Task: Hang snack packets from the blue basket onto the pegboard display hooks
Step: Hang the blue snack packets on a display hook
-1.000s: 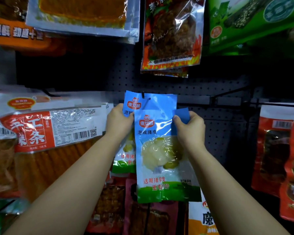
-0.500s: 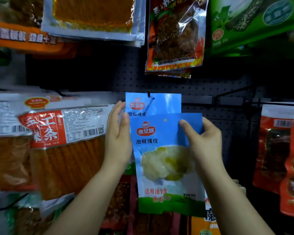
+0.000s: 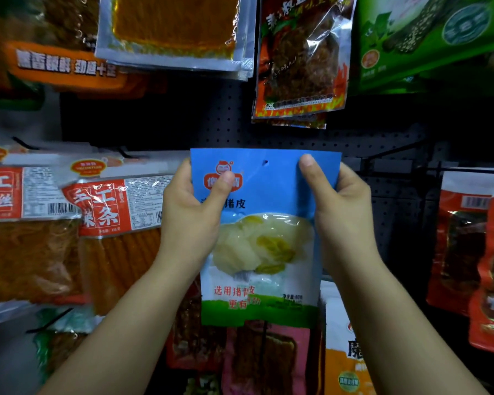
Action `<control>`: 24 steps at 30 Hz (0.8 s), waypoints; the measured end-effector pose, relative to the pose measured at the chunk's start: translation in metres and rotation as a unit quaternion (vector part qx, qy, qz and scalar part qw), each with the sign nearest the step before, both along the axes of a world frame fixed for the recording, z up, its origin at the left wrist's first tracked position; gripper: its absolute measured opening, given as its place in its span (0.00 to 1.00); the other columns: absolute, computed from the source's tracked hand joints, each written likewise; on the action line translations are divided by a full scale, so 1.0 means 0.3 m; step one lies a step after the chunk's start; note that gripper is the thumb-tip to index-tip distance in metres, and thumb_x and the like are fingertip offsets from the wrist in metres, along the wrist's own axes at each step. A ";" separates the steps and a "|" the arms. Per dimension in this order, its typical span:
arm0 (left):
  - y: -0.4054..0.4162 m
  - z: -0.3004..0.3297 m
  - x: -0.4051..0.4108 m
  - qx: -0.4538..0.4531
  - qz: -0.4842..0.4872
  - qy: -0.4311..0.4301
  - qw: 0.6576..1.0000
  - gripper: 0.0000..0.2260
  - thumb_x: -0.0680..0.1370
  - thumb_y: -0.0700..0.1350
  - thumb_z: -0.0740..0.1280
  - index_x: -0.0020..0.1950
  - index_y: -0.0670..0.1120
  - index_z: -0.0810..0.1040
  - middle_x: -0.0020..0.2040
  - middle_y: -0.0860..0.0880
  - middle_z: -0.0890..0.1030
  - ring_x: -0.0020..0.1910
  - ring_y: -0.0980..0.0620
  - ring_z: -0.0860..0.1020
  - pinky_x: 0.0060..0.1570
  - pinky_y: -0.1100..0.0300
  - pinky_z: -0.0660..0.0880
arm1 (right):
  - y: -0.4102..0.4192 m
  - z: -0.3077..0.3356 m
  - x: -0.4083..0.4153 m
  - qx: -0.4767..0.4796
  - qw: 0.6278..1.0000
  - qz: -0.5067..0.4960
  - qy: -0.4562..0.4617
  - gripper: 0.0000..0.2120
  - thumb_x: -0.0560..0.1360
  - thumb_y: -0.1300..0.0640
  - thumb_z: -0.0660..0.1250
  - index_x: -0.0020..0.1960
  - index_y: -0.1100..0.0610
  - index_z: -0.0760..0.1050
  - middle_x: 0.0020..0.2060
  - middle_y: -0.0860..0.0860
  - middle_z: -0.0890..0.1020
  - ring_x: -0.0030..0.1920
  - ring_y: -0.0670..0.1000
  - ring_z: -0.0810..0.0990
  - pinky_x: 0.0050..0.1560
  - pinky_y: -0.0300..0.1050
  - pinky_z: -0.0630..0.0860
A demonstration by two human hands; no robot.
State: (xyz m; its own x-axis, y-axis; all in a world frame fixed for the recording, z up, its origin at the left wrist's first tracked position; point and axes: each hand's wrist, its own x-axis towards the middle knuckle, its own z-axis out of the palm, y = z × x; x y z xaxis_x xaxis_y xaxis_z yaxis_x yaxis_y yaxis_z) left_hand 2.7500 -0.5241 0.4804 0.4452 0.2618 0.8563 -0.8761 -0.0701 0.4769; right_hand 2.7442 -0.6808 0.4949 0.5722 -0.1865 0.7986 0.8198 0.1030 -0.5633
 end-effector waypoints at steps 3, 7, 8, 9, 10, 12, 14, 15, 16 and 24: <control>-0.002 0.035 -0.004 0.007 0.012 -0.010 1.000 0.07 0.77 0.42 0.67 0.51 0.52 0.75 0.47 0.53 0.83 0.48 0.54 0.82 0.47 0.56 0.80 | -0.002 0.040 0.008 -0.004 1.000 -0.017 0.002 0.07 0.77 0.55 0.67 0.41 0.52 0.80 0.38 0.46 0.86 0.41 0.47 0.86 0.37 0.40 0.80; 0.006 0.063 0.026 0.006 0.028 0.009 1.000 0.08 0.77 0.42 0.68 0.48 0.54 0.73 0.46 0.55 0.82 0.45 0.59 0.82 0.43 0.61 0.80 | -0.002 0.069 0.028 -0.038 0.998 -0.041 0.019 0.08 0.78 0.55 0.67 0.40 0.52 0.79 0.38 0.47 0.86 0.40 0.47 0.85 0.38 0.42 0.82; 0.009 0.065 0.033 0.004 0.028 0.015 0.999 0.08 0.76 0.42 0.68 0.48 0.55 0.73 0.45 0.56 0.81 0.43 0.61 0.81 0.41 0.64 0.79 | -0.001 0.071 0.036 -0.045 0.997 -0.048 0.026 0.08 0.78 0.55 0.67 0.40 0.52 0.79 0.38 0.48 0.86 0.41 0.48 0.85 0.40 0.45 0.83; 0.011 0.066 0.042 0.001 0.025 0.023 0.999 0.08 0.76 0.42 0.68 0.47 0.55 0.73 0.44 0.56 0.81 0.42 0.62 0.81 0.40 0.65 0.79 | 0.001 0.072 0.044 -0.049 0.997 -0.056 0.034 0.07 0.77 0.55 0.67 0.41 0.53 0.80 0.39 0.49 0.86 0.41 0.49 0.85 0.42 0.48 0.83; 0.012 0.063 0.052 -0.002 0.022 0.033 0.999 0.07 0.76 0.43 0.68 0.47 0.54 0.73 0.44 0.56 0.82 0.42 0.61 0.82 0.40 0.64 0.79 | 0.002 0.072 0.052 -0.053 0.996 -0.063 0.042 0.07 0.77 0.55 0.67 0.42 0.55 0.80 0.40 0.50 0.86 0.42 0.50 0.85 0.45 0.51 0.83; 0.012 0.052 0.074 -0.002 0.020 0.055 0.998 0.06 0.76 0.44 0.69 0.46 0.54 0.74 0.44 0.55 0.82 0.43 0.59 0.82 0.41 0.61 0.80 | 0.004 0.065 0.071 -0.055 0.994 -0.076 0.055 0.07 0.77 0.55 0.67 0.42 0.56 0.80 0.41 0.52 0.86 0.43 0.52 0.85 0.47 0.55 0.82; 0.010 0.043 0.096 0.002 0.029 0.073 0.997 0.05 0.76 0.45 0.69 0.46 0.54 0.75 0.45 0.54 0.83 0.44 0.57 0.82 0.44 0.56 0.81 | 0.005 0.054 0.091 -0.053 0.993 -0.085 0.068 0.08 0.77 0.55 0.67 0.41 0.54 0.80 0.41 0.51 0.86 0.43 0.52 0.85 0.48 0.56 0.82; 0.009 0.043 0.109 0.008 0.038 0.078 0.996 0.05 0.76 0.45 0.69 0.46 0.54 0.75 0.46 0.53 0.83 0.45 0.55 0.82 0.45 0.54 0.81 | 0.005 0.048 0.102 -0.052 0.992 -0.091 0.071 0.08 0.77 0.55 0.67 0.41 0.54 0.80 0.41 0.52 0.86 0.43 0.52 0.85 0.48 0.57 0.82; 0.008 0.045 0.121 0.015 0.048 0.081 0.995 0.06 0.76 0.45 0.69 0.47 0.55 0.74 0.47 0.53 0.82 0.46 0.54 0.82 0.47 0.52 0.80 | 0.006 0.044 0.112 -0.053 0.991 -0.100 0.071 0.08 0.77 0.54 0.67 0.42 0.56 0.80 0.41 0.52 0.86 0.43 0.52 0.85 0.48 0.57 0.81; -0.017 -0.007 0.214 0.068 0.126 0.087 0.986 0.17 0.74 0.44 0.70 0.59 0.52 0.67 0.48 0.60 0.77 0.49 0.61 0.78 0.52 0.54 0.77 | -0.016 -0.073 0.180 -0.058 0.978 -0.195 0.040 0.15 0.74 0.56 0.69 0.57 0.49 0.67 0.53 0.43 0.78 0.54 0.45 0.79 0.55 0.44 0.77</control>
